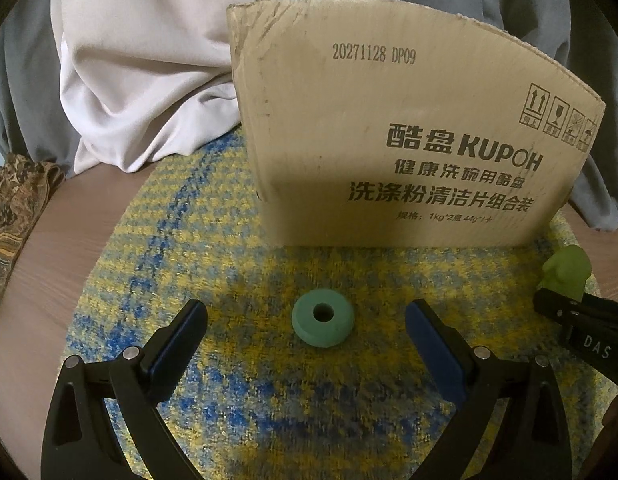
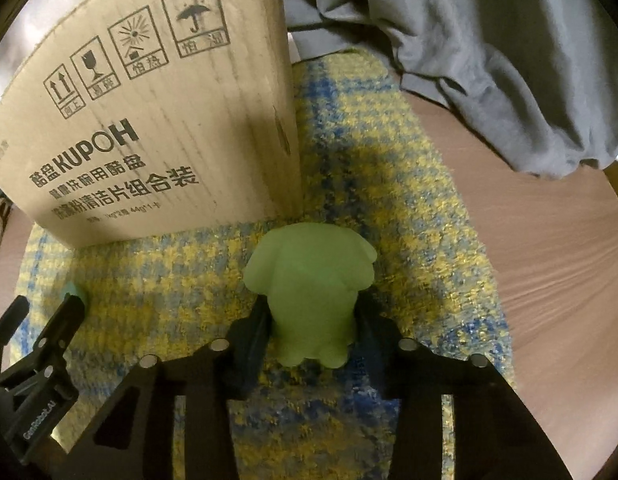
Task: Organize objects
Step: 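Grasp the light-green plush dog with the right tool while the left tool grasps the teal ring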
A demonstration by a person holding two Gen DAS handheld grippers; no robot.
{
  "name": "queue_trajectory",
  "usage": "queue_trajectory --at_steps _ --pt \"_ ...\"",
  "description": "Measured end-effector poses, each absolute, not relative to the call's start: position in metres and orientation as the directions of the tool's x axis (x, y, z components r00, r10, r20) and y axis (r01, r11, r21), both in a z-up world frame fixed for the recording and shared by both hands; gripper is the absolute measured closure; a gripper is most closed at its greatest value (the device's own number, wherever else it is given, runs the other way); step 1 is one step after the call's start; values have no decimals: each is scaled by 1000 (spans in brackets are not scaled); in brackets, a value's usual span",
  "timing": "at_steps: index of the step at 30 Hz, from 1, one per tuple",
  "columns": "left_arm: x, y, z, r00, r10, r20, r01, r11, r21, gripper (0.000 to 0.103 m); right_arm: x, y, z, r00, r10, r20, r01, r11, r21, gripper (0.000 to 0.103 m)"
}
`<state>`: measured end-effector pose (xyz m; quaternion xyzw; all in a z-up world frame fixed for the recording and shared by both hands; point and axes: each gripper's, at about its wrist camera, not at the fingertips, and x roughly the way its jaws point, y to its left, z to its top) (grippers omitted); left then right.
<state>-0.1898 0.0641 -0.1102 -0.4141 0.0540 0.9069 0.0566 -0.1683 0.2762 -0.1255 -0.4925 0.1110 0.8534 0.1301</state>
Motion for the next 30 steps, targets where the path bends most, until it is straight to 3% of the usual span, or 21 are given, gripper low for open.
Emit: queue_trajectory --at_steps 10,13,15,28,30 --pt "-192 64 -118 -641 67 -764 -158 -986 46 5 -164 276 -124 -496 113 -861 -323 -945 62 62" --pt "-194 65 -121 -634 71 -770 -165 -985 46 14 -164 276 -125 -496 115 -861 -322 -945 60 62" --pt "-195 67 -124 -624 72 -778 -171 -984 46 25 -164 276 -125 -496 117 -861 -321 -946 57 62" --pt "-197 76 -127 -601 85 -795 -198 -979 45 50 -163 275 -124 -497 126 -858 -323 -945 48 62" --pt "-196 77 -127 -598 98 -795 -209 -977 36 58 -163 275 -124 -497 127 -858 -322 -945 47 62"
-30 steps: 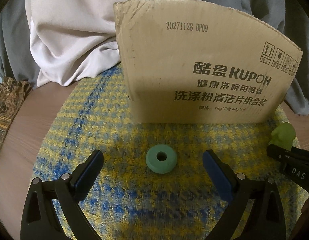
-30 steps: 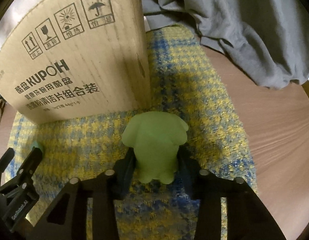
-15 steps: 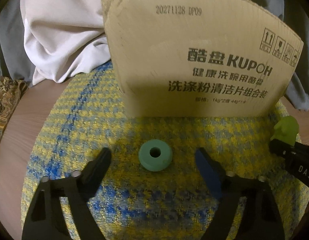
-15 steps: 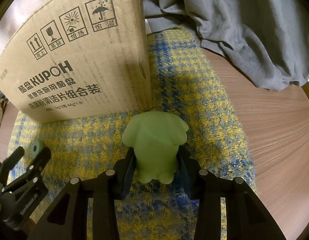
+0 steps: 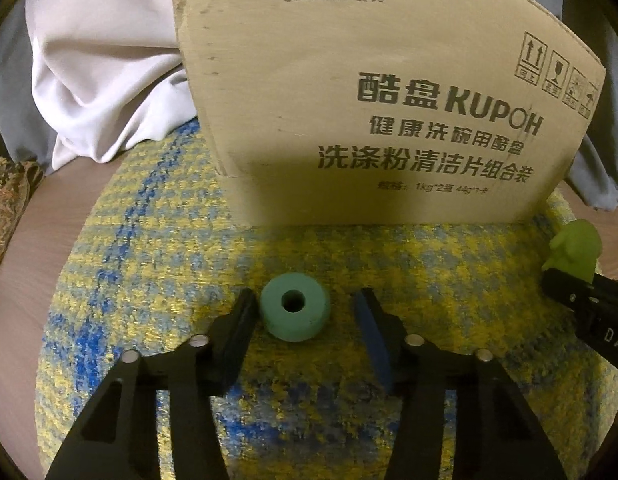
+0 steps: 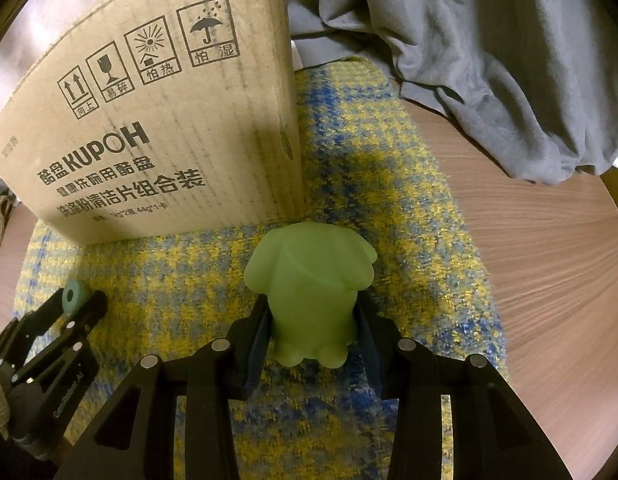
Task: Organize objects
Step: 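Grasp the light-green plush dog with the right tool while the left tool grasps the teal ring, then lift and carry the teal ring and green plush dog over the box with both tools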
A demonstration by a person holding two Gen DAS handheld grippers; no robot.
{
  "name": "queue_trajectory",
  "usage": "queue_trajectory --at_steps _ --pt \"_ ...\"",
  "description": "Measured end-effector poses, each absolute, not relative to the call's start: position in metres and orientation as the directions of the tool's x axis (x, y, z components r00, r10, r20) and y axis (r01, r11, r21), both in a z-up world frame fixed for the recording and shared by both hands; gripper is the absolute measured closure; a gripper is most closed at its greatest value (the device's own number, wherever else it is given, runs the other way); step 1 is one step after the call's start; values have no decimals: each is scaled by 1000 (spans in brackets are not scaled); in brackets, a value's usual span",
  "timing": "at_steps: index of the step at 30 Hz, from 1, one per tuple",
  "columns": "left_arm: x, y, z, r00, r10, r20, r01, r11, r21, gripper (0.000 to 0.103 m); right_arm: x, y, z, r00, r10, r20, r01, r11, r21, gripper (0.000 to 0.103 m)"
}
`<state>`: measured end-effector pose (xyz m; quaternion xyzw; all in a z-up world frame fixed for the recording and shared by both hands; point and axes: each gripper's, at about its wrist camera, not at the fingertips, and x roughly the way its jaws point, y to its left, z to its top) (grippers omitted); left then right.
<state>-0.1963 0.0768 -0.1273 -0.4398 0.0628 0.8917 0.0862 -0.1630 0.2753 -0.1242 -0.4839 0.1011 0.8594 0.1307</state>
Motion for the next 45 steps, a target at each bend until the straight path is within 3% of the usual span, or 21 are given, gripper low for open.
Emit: queue_trajectory --at_steps 3,29,45 --pt "-196 77 -127 -598 104 -795 -217 -975 35 68 -162 276 -124 -498 129 -857 -322 -946 45 62" --pt "-176 67 -81 -659 116 -743 -209 -977 33 68 -139 258 -84 -582 156 -798 -295 -955 29 62" --pt "-162 65 -28 -724 112 -680 -200 -978 52 68 -117 245 -25 -675 162 -719 -273 -961 40 62"
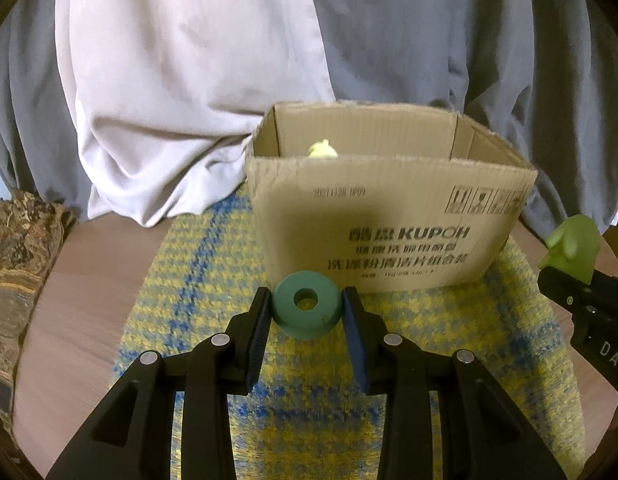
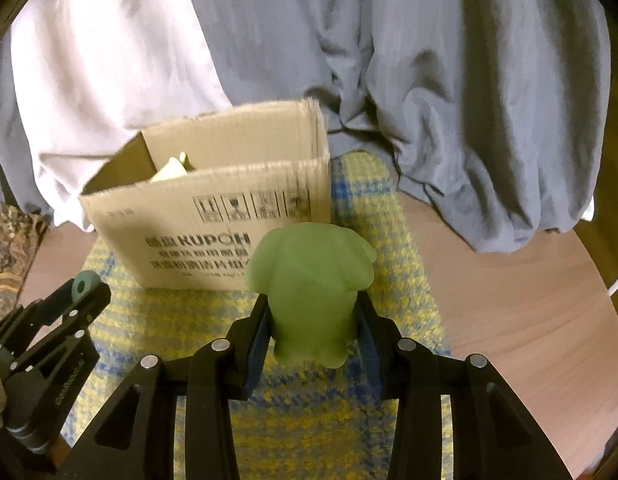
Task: Organize objects
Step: 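Lift and carry the teal ring and green plush dog over the box with both tools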
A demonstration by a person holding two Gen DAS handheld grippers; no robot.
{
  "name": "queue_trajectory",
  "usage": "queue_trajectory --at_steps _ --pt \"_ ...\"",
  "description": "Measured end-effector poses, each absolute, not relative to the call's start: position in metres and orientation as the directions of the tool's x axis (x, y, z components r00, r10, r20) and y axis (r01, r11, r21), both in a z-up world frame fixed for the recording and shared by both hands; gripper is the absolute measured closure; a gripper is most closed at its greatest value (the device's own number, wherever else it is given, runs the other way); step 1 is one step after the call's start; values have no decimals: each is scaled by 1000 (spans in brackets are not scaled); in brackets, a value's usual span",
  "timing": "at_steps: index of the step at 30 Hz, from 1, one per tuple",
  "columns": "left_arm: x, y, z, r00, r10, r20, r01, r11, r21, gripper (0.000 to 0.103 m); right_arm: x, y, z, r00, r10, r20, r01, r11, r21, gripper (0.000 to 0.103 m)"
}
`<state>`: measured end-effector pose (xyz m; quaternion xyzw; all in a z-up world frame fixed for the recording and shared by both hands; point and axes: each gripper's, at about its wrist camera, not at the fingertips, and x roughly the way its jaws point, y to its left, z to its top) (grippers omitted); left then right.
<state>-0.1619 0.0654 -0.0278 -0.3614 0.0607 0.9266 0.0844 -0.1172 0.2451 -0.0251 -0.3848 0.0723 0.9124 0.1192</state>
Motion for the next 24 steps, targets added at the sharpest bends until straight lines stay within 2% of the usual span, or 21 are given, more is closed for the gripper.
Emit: queue_trajectory --at_steps 24 --pt "-172 71 36 -784 139 -605 -216 -975 55 68 -122 248 39 -757 167 -632 -257 -965 53 62"
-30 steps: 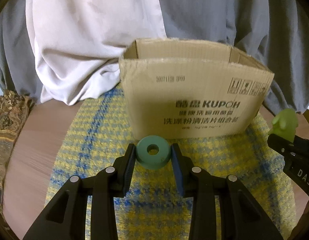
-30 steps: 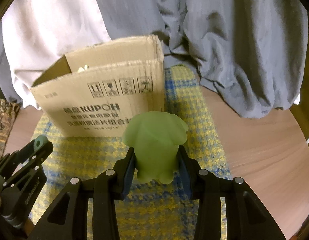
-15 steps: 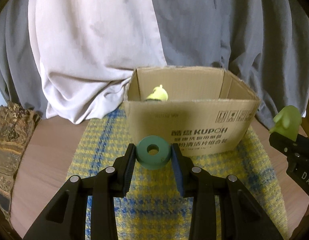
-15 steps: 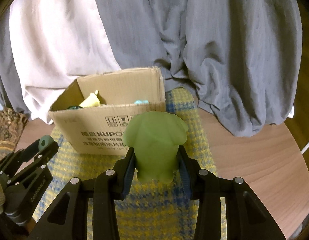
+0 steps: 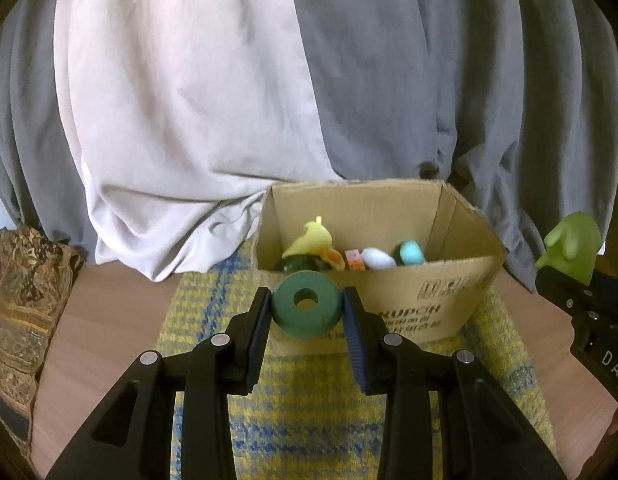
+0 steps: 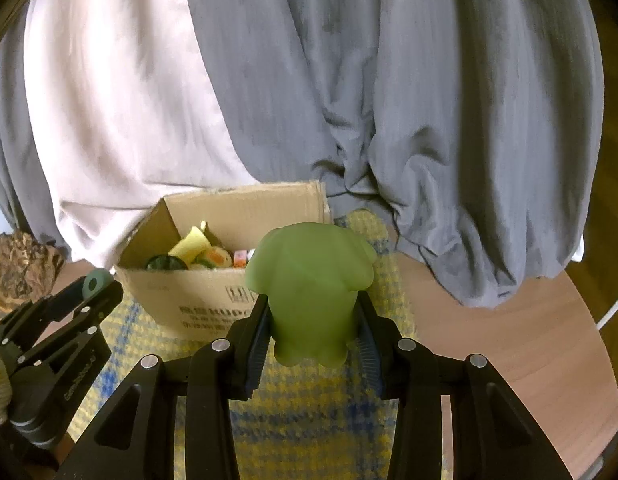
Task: Organize objects
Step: 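Lift and carry the teal ring and green plush dog over the box with both tools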
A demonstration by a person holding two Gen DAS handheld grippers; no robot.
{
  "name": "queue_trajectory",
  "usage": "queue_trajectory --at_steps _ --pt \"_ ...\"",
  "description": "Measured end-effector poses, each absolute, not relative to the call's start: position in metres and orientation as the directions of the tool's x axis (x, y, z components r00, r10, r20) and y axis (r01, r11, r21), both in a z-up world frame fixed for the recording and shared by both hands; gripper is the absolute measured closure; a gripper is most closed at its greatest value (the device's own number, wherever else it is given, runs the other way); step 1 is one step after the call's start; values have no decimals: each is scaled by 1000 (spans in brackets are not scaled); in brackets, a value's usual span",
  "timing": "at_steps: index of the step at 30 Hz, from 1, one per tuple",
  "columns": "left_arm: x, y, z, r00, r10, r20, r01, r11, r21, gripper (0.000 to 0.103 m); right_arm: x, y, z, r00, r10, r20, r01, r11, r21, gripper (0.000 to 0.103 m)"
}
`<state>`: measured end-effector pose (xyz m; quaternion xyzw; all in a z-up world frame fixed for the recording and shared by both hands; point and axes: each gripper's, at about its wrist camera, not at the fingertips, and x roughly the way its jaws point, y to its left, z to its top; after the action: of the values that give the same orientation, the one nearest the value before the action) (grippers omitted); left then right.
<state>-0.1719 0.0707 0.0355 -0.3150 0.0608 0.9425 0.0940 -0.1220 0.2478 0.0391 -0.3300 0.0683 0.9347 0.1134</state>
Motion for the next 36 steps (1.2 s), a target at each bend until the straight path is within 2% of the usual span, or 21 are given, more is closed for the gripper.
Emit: queue_trajectory --at_steps 17,36 --pt "-209 74 69 -803 155 -576 -224 -973 49 68 -158 250 70 -782 146 -606 -231 -971 65 62" --pt "-268 83 58 -769 150 -622 -224 -974 43 68 -221 259 64 -749 115 -653 -214 -974 75 62"
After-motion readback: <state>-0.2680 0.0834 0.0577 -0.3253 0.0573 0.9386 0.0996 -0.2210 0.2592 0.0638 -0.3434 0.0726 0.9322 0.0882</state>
